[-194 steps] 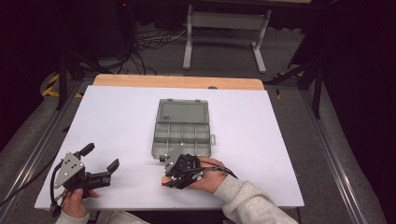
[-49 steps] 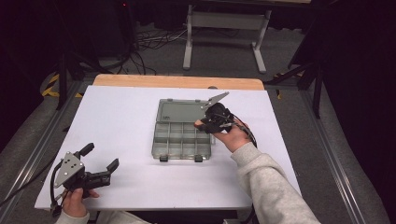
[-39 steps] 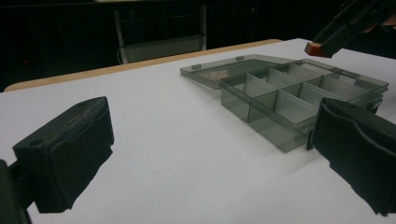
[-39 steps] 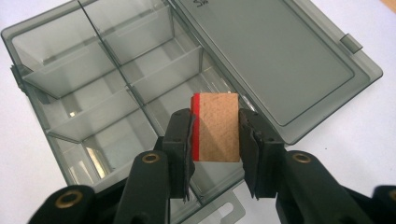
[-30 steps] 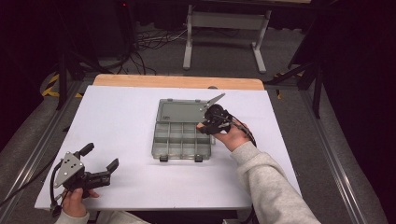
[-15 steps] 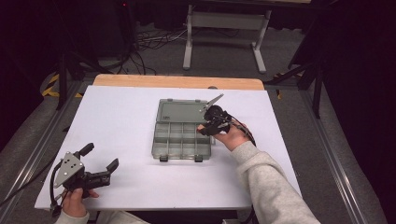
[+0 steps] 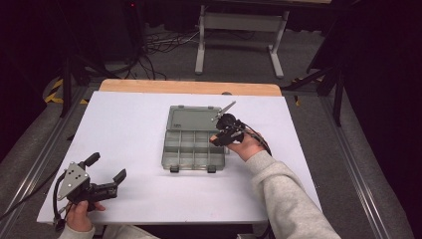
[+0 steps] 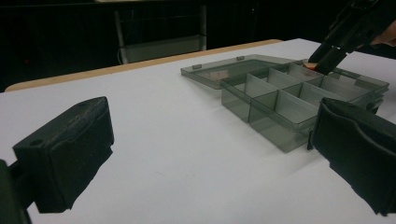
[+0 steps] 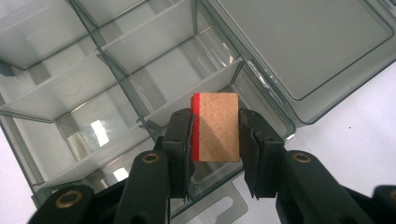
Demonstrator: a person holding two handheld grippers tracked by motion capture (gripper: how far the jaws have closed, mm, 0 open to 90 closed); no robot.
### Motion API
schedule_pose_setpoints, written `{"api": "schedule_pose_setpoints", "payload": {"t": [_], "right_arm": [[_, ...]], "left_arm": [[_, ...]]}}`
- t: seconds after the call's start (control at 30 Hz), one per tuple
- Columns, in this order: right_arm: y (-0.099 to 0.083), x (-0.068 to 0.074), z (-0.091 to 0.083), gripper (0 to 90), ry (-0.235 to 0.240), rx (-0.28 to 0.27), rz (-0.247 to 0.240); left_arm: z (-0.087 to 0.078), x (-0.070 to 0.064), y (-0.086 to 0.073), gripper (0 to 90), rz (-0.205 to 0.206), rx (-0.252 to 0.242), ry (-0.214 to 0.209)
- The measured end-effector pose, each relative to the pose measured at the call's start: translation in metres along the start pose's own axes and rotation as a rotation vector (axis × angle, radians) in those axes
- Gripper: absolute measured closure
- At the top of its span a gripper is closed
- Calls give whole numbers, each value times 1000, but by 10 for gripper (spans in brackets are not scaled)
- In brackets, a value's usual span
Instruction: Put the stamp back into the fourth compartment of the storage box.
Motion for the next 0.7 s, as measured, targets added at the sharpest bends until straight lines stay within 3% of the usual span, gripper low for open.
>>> {"api": "schedule_pose_setpoints", "payload": {"t": [0.47,0.63,0.7], "right_arm": [[0,1,-4,605,7,-22,2],[2,3,-15,509,4,-81,4],[3,4,-22,422,6,-114,8]], "left_arm": [[0,0,0,1,-1,-2,2],[0,0,0,1,-1,-3,2],[0,0,0,1,1,-1,1]]}}
Point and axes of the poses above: each handheld gripper's, and its own axes: z roughly forward along the jaws, y roughly out of its top, x roughly to its left, the point moved 3 cm from there along z, roughly forward along the jaws, and after that the axes turned 2 degrees about -y, right-handed, at the moved point
